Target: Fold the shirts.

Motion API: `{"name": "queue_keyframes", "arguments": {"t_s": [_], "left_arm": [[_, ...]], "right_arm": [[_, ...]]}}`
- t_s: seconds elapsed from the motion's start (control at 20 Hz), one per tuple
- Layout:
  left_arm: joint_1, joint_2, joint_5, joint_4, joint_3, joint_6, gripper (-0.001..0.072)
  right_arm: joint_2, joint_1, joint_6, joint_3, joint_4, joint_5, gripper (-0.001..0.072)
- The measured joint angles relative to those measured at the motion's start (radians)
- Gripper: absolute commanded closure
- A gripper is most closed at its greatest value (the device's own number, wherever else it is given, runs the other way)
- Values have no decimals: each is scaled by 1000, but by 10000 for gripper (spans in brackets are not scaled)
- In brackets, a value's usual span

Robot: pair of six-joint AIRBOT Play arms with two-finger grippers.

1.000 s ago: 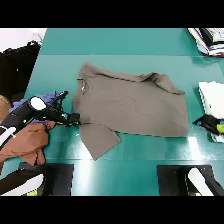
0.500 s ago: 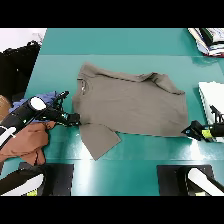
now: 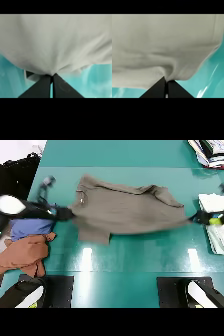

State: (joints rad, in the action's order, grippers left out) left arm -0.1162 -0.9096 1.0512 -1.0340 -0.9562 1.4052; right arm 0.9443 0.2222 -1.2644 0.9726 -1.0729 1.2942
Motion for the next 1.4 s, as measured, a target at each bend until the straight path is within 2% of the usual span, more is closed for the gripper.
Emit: {"name": "queue_keyframes", "arguments": {"t_s": [0.25, 0.5, 0.65, 0.8, 0.95, 1.15, 1.4], "left_arm": [[0, 155, 20, -64, -448, 14, 687], [0, 190, 8, -78, -864, 56, 687], [0, 192, -7, -80, -1014, 90, 687], [0, 160, 5, -94, -1072, 105, 687], [-1, 45, 109, -118, -1095, 111, 686], [-1, -203, 296, -135, -1064, 113, 685], [0, -531, 359, -146, -938, 88, 685]], "right_arm": [[-156, -32, -15, 370, 0, -92, 695], [-222, -37, -21, 696, -59, -141, 695], [-214, -15, -34, 856, -99, -118, 695], [-132, 31, -51, 1007, -111, 6, 695], [-19, 47, -72, 1063, -116, 138, 695], [152, -4, -85, 943, -135, 218, 696], [411, -80, -88, 790, -142, 231, 695]]}}
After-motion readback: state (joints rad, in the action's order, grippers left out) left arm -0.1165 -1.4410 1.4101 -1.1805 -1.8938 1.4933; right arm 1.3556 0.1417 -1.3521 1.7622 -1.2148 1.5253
